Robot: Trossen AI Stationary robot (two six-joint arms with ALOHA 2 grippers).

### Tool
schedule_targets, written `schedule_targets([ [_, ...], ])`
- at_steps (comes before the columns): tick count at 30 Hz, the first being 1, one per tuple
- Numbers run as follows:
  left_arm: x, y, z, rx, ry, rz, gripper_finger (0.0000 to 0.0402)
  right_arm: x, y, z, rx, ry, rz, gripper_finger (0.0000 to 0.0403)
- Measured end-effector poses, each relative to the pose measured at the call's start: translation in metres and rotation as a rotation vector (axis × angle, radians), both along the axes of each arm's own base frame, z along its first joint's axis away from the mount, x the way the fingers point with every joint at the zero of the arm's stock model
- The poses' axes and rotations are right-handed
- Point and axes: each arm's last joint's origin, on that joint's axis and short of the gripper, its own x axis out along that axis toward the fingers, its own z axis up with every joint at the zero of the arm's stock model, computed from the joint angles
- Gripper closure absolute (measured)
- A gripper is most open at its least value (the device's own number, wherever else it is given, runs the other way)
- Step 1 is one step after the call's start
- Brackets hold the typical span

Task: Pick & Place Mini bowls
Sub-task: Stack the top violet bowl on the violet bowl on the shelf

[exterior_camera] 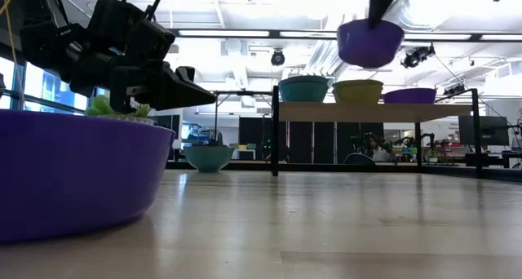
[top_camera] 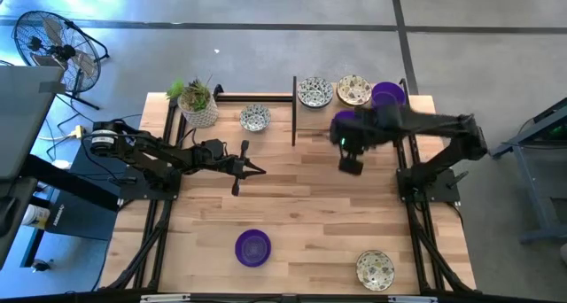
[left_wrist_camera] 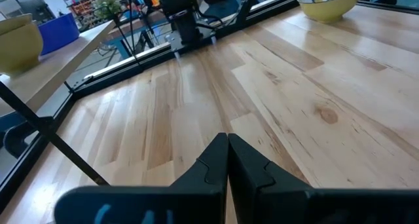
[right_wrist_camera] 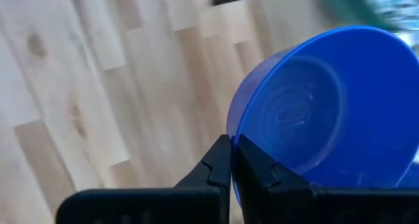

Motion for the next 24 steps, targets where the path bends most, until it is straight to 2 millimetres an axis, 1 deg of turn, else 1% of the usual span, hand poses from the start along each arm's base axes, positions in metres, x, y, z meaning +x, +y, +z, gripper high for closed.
schedule_targets([
  [3,0.0,0.0,0.0,0.0,0.001,0.0,0.0401,-0.008,-0.019,0.019,-0.015,-0.017,-0.026,0.0398],
  [6,0.0,0.0,0.0,0.0,0.001,0.0,0.0401,-0.015,-0.034,0.038,-0.032,-0.078,-0.042,0.0393],
  [9,0.0,0.0,0.0,0.0,0.002,0.0,0.0401,-0.024,-0.047,0.054,-0.054,-0.131,-0.067,0.0393],
  [11,0.0,0.0,0.0,-0.001,0.005,0.0,0.0401,-0.032,-0.057,0.061,-0.069,-0.149,-0.088,0.0397],
  [15,0.0,0.0,-0.001,-0.001,0.005,0.0,0.0401,-0.05,-0.081,0.066,-0.09,-0.155,-0.165,0.04],
  [20,0.0,0.0,-0.001,-0.001,0.006,-0.001,0.0401,-0.071,-0.11,0.069,-0.052,-0.169,-0.243,0.0395],
  [22,0.0,0.0,-0.001,-0.002,0.006,-0.003,0.0401,-0.076,-0.118,0.067,-0.055,-0.157,-0.261,0.0395],
  [24,0.0,0.0,-0.001,-0.003,0.006,-0.005,0.0401,-0.082,-0.125,0.06,-0.032,-0.131,-0.269,0.0397],
])
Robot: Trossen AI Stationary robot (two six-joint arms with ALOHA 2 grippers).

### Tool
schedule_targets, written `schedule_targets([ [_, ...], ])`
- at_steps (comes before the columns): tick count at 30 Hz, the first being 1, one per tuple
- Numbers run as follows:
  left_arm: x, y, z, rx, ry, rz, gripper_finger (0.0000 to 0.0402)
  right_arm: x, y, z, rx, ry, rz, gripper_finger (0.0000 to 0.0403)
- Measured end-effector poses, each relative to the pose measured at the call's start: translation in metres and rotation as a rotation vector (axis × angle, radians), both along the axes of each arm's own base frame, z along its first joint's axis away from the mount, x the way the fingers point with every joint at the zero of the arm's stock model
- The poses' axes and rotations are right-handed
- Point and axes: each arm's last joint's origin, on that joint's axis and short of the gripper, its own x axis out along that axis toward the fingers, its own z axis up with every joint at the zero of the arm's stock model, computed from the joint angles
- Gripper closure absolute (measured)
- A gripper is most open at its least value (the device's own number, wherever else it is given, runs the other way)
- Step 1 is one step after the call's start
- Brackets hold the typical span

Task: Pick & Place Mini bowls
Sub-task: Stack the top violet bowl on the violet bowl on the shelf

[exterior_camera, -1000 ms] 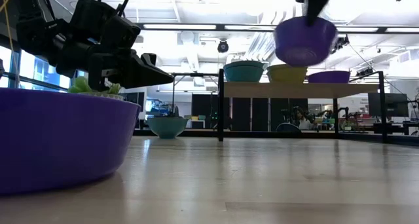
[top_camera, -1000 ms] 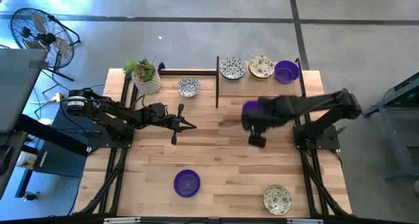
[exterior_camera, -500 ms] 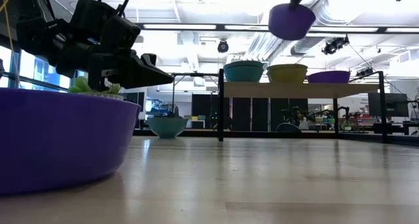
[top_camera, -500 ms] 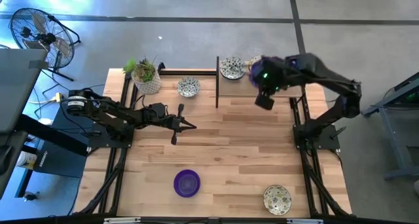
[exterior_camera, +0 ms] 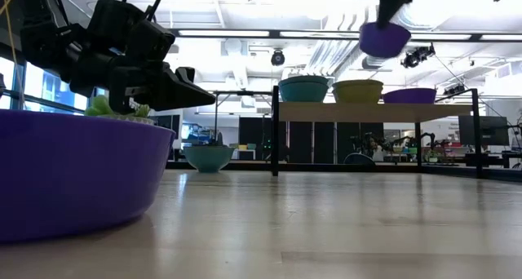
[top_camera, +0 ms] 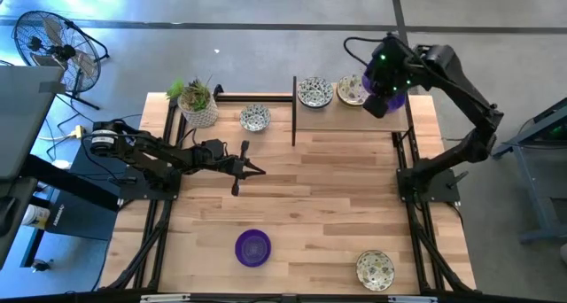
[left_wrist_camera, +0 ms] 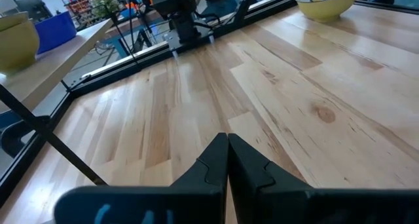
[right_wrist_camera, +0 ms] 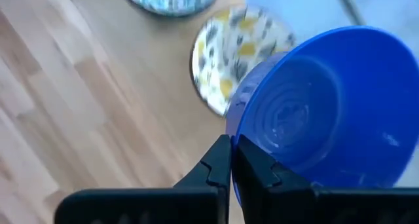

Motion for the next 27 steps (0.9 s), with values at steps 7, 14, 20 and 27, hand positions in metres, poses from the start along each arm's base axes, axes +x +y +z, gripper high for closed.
schedule_targets([
  [7,0.0,0.0,0.0,-0.001,0.003,0.0,0.0401,-0.027,-0.006,-0.05,0.141,0.14,-0.042,0.0395],
  [14,0.0,0.0,0.0,0.002,-0.004,0.001,0.0401,-0.047,-0.007,-0.067,0.158,0.206,-0.062,0.0397],
  [20,0.0,0.0,0.001,0.003,-0.008,0.003,0.0401,-0.045,-0.017,-0.065,0.109,0.199,-0.043,0.0395],
  [27,0.0,0.0,0.001,0.002,-0.006,0.004,0.0401,-0.034,-0.037,-0.078,0.11,0.246,-0.012,0.0395],
])
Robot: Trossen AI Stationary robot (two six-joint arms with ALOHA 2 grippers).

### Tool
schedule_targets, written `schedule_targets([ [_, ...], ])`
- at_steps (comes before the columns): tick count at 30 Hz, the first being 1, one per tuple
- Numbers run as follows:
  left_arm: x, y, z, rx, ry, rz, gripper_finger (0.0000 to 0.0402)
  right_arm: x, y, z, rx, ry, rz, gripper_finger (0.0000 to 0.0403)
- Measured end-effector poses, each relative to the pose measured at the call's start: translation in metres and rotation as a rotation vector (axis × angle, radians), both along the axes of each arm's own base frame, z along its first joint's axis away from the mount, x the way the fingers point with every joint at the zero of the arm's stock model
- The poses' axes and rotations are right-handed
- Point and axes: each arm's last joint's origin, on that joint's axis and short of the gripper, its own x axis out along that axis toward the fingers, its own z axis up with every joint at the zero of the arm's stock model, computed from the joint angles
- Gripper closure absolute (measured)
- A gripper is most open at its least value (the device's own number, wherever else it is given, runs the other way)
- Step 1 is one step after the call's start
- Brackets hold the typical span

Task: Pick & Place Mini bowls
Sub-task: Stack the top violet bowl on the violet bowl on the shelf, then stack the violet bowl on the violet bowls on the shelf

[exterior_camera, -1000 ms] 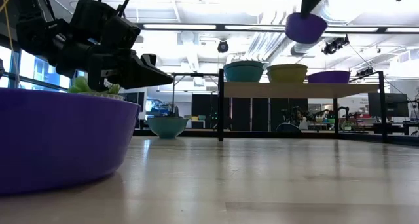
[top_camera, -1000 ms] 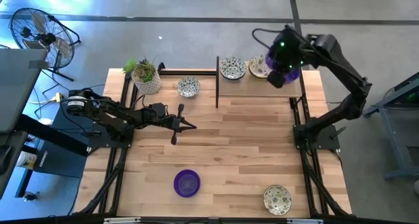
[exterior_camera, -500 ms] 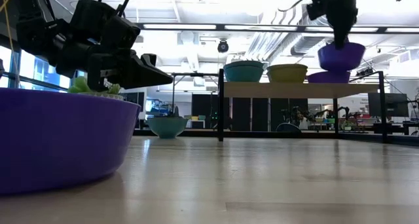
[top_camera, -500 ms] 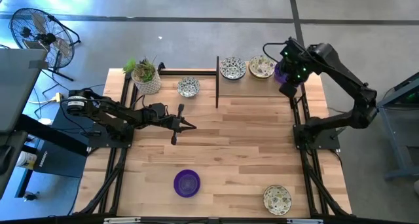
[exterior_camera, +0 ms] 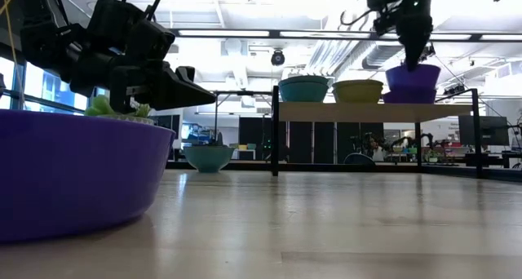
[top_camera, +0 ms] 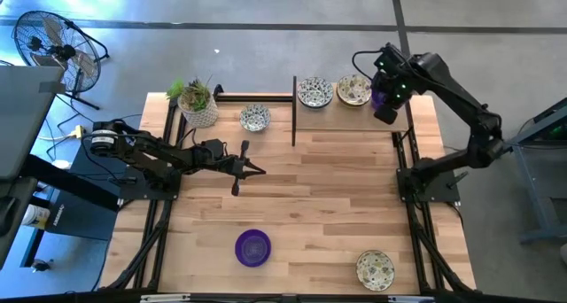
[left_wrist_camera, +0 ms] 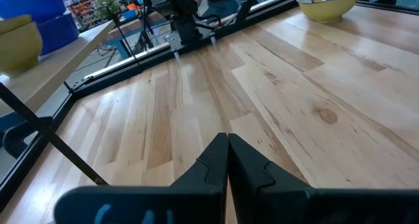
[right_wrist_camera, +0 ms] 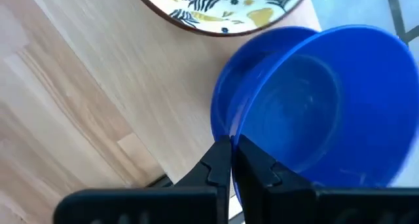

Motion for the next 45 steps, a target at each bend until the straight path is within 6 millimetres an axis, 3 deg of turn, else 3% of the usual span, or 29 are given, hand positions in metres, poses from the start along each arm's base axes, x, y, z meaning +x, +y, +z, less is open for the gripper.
schedule_targets([
  [15,0.0,0.0,0.0,0.001,0.001,0.004,0.0401,0.006,-0.007,-0.01,0.05,0.045,0.023,0.0387],
  [27,0.0,0.0,0.0,0.0,0.001,0.004,0.0401,0.006,-0.007,-0.01,0.054,0.037,0.005,0.0286],
  [30,0.0,0.0,0.0,0.0,0.001,0.004,0.0401,0.007,-0.004,-0.01,0.108,-0.016,0.015,0.0293],
  [34,0.0,0.0,0.0,0.0,0.001,0.003,0.0401,0.005,-0.001,-0.007,0.113,-0.044,0.017,0.0337],
  [38,0.0,0.0,0.0,0.0,0.004,0.003,0.0401,-0.006,0.017,0.009,0.051,-0.099,0.014,0.0394],
  [42,0.0,0.0,-0.001,0.0,0.005,0.003,0.0401,-0.019,0.048,0.034,-0.09,-0.273,0.026,0.0389],
  [45,0.0,0.0,0.0,0.001,0.0,0.003,0.0401,-0.026,0.074,0.04,-0.205,-0.463,0.079,0.0398],
])
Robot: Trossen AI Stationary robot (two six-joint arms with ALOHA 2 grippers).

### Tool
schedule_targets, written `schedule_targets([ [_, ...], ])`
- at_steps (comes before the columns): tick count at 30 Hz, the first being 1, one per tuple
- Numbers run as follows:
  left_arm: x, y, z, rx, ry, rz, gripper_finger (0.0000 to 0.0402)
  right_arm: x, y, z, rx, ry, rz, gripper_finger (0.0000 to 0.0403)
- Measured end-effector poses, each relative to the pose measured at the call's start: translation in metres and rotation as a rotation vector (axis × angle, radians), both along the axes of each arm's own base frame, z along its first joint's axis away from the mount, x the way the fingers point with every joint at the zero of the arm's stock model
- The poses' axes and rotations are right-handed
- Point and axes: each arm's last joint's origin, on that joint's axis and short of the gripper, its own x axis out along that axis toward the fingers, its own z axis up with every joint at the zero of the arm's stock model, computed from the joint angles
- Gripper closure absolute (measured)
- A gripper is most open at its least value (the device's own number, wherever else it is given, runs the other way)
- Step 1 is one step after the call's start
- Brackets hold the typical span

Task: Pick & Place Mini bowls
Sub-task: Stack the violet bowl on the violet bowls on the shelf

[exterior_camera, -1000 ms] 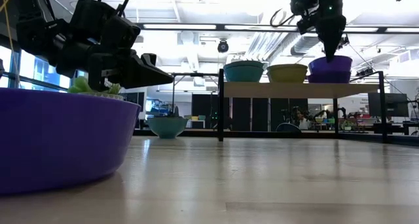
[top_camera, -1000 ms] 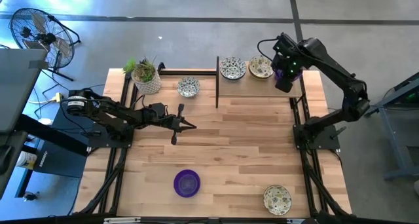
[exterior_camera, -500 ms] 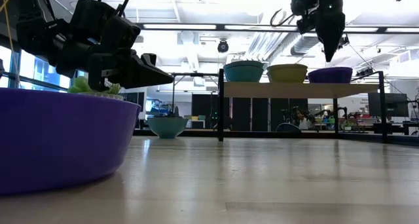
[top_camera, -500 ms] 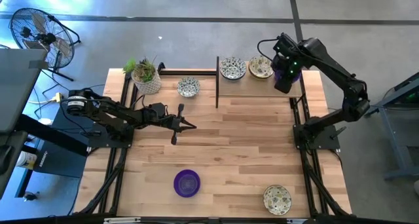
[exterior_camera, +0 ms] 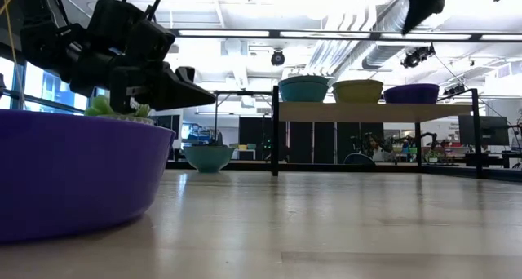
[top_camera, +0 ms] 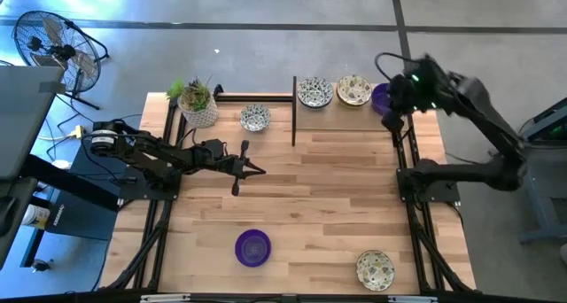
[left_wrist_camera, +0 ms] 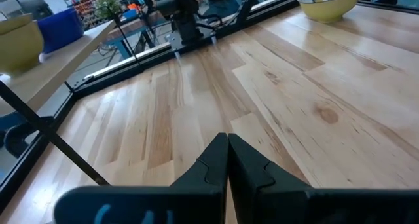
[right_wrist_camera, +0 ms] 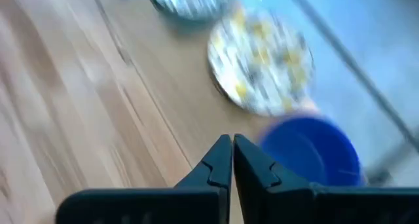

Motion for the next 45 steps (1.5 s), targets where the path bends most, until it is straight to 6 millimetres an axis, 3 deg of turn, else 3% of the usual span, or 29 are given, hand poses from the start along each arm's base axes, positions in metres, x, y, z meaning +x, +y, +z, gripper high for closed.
schedule_targets([
  [4,0.0,0.0,0.0,0.0,-0.002,0.0,0.0401,-0.005,0.026,-0.017,-0.088,-0.253,0.096,0.0397],
  [9,0.0,0.0,0.001,-0.009,-0.008,0.002,0.0401,-0.002,0.044,-0.066,-0.147,-0.471,0.226,0.0402],
  [15,0.009,0.0,0.006,-0.041,0.017,-0.027,0.0401,0.013,0.056,-0.123,-0.195,-0.604,0.36,0.0402],
  [20,0.027,-0.01,0.022,-0.016,0.075,-0.112,0.0401,0.022,0.066,-0.151,-0.213,-0.683,0.454,0.0402],
  [27,0.056,-0.044,0.055,0.046,0.323,-0.235,0.0401,0.027,0.081,-0.173,-0.212,-0.757,0.556,0.0402],
  [32,0.062,-0.072,0.075,0.082,0.547,-0.233,0.0401,0.028,0.09,-0.184,-0.21,-0.788,0.62,0.0402],
  [36,0.057,-0.094,0.083,0.012,0.661,-0.247,0.0401,0.028,0.094,-0.187,-0.216,-0.803,0.651,0.0401],
  [45,0.041,-0.135,0.069,-0.156,0.859,-0.172,0.039,0.027,0.096,-0.186,-0.228,-0.807,0.671,0.0401],
])
